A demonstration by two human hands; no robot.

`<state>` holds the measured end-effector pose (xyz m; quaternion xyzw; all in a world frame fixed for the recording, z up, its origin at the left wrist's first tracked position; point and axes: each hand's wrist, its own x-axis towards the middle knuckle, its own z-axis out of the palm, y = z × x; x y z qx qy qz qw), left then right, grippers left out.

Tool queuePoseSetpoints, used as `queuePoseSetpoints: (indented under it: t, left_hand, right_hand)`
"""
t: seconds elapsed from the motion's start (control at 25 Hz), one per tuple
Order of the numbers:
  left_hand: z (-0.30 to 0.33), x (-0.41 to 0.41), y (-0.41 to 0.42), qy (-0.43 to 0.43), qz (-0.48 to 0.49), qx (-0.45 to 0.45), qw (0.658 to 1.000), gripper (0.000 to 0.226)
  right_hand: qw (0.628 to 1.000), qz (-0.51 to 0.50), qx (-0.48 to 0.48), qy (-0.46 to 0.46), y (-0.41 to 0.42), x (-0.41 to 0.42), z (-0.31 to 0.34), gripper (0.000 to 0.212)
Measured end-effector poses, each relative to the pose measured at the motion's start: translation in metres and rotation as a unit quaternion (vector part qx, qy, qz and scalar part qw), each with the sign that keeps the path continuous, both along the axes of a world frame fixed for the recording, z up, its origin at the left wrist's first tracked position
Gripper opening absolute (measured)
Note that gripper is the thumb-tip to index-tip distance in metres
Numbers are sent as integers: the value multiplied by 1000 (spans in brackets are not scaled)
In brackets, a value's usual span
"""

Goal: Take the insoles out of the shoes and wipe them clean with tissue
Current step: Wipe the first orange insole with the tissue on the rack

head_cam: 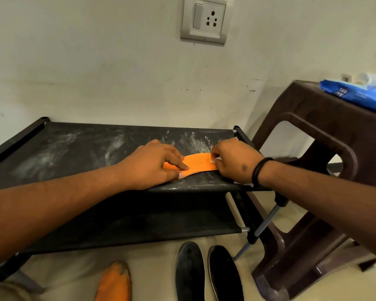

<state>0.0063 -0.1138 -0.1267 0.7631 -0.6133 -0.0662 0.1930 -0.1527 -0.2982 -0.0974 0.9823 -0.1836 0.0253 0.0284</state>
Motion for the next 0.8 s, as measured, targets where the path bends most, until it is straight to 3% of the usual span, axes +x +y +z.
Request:
queuePoseSetpoints:
  t: [0.2, 0.36, 0.4, 0.52, 0.64, 0.72, 0.8]
  left_hand:
    - [1, -1, 2, 8, 5, -3, 1000, 24]
    - [1, -2, 1, 11, 4, 7, 1000, 36]
    - [2, -2, 1, 13, 5, 6, 1000, 37]
    - [1, -2, 2, 19, 7, -3, 1000, 25]
    - [0, -1, 1, 22, 7, -7, 1000, 24]
    - [0, 0, 1, 25, 8, -8, 1000, 24]
    - [1, -1, 1, 24, 8, -4, 1000, 24]
  right_hand:
    - [999, -11, 18, 40, 0, -6, 18, 25]
    - [951, 37, 303, 38, 9, -3, 40, 13]
    - [957, 31, 289, 15, 6, -1, 37, 12]
    - [993, -8, 110, -37, -10, 1, 18, 10]
    - [995, 11, 61, -82, -12, -5, 7, 4]
    - [996, 43, -9, -76, -10, -10, 3, 10]
    - [996, 67, -18, -62, -5, -14, 2, 20]
